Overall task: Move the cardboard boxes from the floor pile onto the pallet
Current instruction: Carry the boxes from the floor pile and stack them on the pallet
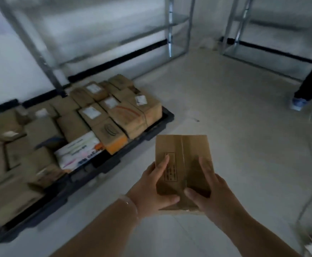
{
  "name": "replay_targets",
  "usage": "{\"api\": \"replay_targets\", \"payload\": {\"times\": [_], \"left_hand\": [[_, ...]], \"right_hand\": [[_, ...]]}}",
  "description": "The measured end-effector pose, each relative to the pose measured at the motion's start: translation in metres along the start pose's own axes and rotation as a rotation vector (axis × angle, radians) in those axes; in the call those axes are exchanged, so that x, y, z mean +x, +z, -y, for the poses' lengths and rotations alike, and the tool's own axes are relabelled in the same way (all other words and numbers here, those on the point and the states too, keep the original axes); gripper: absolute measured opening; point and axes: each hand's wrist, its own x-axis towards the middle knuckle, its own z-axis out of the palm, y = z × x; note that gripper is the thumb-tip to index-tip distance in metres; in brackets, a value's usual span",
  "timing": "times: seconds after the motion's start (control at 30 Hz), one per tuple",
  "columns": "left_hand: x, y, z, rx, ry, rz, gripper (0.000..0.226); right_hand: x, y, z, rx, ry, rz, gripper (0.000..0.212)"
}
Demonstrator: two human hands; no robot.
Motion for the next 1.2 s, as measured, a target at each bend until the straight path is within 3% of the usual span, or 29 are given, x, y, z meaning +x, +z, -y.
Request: {"api": "replay_targets", "payload": {"times": [0.23, 0.47, 0.7, 0.9, 1.2], "left_hand": [[-0.072, -0.117, 0.062, -0.074, -0.114, -0.141, 0.111], [-0.124, -0.224, 0.165, -0.204, -0.264, -0.235, 0.108], [-0.165, -0.328, 0.252, -0.271, -0.307, -0.367, 0.109], [-0.167, -0.390, 0.307, -0.253, -0.315, -0.466, 0.109], [-0.154, -0.456, 0.383, -0.371, -0.486, -0.520, 0.105]], "right_hand": [[0.022, 0.052, 0.145, -0.037, -0.105, 0.178, 0.095], [0.064, 0.161, 0.270, -0.084, -0.179, 0.361, 0.092], [0.109, 0.254, 0.387, -0.089, -0.264, 0.488, 0.092], [0.154, 0.311, 0.453, -0.102, -0.311, 0.567, 0.094], [0.223, 0.406, 0.513, -0.133, -0.319, 0.675, 0.098]]}}
